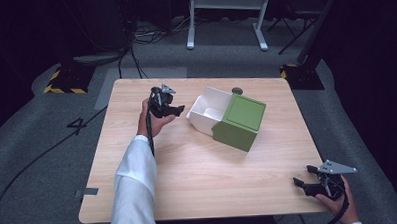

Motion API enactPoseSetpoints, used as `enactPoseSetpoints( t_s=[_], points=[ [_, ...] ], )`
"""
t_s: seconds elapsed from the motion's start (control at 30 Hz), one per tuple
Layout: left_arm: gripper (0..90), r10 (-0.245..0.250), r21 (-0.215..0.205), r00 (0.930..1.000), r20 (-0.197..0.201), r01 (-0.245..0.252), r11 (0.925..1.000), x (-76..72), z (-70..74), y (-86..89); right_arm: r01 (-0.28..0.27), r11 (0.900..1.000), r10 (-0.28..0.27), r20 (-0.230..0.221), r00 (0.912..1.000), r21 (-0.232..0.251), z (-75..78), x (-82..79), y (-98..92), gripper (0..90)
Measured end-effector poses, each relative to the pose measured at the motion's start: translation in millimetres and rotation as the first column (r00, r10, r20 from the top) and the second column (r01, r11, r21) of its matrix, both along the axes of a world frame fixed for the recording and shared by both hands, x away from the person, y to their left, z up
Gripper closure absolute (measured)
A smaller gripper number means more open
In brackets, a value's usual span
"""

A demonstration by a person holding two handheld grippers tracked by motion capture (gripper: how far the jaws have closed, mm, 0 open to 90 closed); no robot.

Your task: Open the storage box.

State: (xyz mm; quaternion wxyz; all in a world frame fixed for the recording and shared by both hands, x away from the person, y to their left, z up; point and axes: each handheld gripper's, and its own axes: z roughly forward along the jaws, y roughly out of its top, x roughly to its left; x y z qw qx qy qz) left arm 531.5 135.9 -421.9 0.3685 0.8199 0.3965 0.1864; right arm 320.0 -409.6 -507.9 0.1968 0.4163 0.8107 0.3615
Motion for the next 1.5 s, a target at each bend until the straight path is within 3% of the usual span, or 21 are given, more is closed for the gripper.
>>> enactPoseSetpoints(
  t_s=[0.1,0.2,0.4,0.53,0.67,0.8,0.93,1.0,1.2,1.23,1.27,1.3,1.43,1.5],
  points=[
    [28.1,0.013,0.047,0.9999,0.009,-0.014,0.9988,-4.3,1.2,3.9,0.000,1.000,0.000,0.000,1.0000,0.000,0.0,0.1,-0.1,19.0],
    [24.8,0.019,0.076,0.9997,0.012,-0.020,0.9969,-9.5,2.6,9.8,0.000,1.000,0.000,0.001,1.0000,0.000,0.0,0.0,0.0,19.0],
    [18.8,-0.003,0.072,1.0000,0.008,0.002,0.9974,-20.5,5.6,19.6,0.000,1.000,0.000,-0.001,1.0000,0.000,0.0,0.1,-0.1,19.0],
    [17.8,-0.020,0.125,0.9993,0.031,0.016,0.9920,-33.2,6.6,20.7,0.000,1.000,0.000,0.000,1.0000,0.000,0.0,0.1,-0.1,19.0],
    [17.9,-0.033,0.158,0.9993,0.019,0.030,0.9869,-44.1,5.4,21.5,0.000,1.000,0.000,-0.001,1.0000,0.000,0.0,0.1,-0.1,19.0],
    [18.0,-0.039,0.156,0.9991,0.016,0.037,0.9870,-53.8,5.2,25.1,0.001,1.000,-0.001,-0.001,1.0000,0.001,0.0,0.0,-0.1,19.0],
    [18.7,-0.050,0.181,0.9981,0.036,0.043,0.9826,-62.4,4.9,27.6,0.001,1.000,-0.001,-0.001,1.0000,0.001,0.0,0.0,-0.1,19.0],
    [18.8,-0.073,0.200,0.9967,0.037,0.064,0.9777,-74.2,5.1,32.5,0.001,1.000,-0.001,-0.001,1.0000,0.001,0.0,0.0,-0.1,19.0],
    [18.6,-0.080,0.214,0.9959,0.041,0.070,0.9743,-87.1,1.9,37.6,0.001,1.000,-0.001,-0.001,1.0000,0.001,0.0,0.0,-0.1,19.0],
    [18.7,-0.085,0.224,0.9959,0.033,0.075,0.9717,-89.4,1.6,38.4,0.001,1.000,-0.001,-0.001,1.0000,0.001,0.0,0.0,-0.1,19.0],
    [18.7,-0.090,0.252,0.9953,0.034,0.079,0.9644,-94.2,-0.3,38.8,0.001,1.000,-0.001,-0.001,1.0000,0.001,0.0,0.0,-0.1,19.0],
    [18.6,-0.092,0.256,0.9951,0.037,0.079,0.9633,-96.0,-0.9,39.3,0.001,1.000,-0.001,-0.001,1.0000,0.001,0.0,0.0,-0.1,19.0],
    [18.6,-0.099,0.241,0.9943,0.041,0.086,0.9668,-104.5,-3.9,42.8,0.001,1.000,-0.001,-0.001,1.0000,0.001,0.0,0.0,0.0,19.0],
    [18.6,-0.104,0.259,0.9939,0.036,0.091,0.9617,-109.7,-5.6,44.7,0.001,1.000,-0.001,-0.001,1.0000,0.001,0.0,0.0,-0.1,19.0]
  ],
)
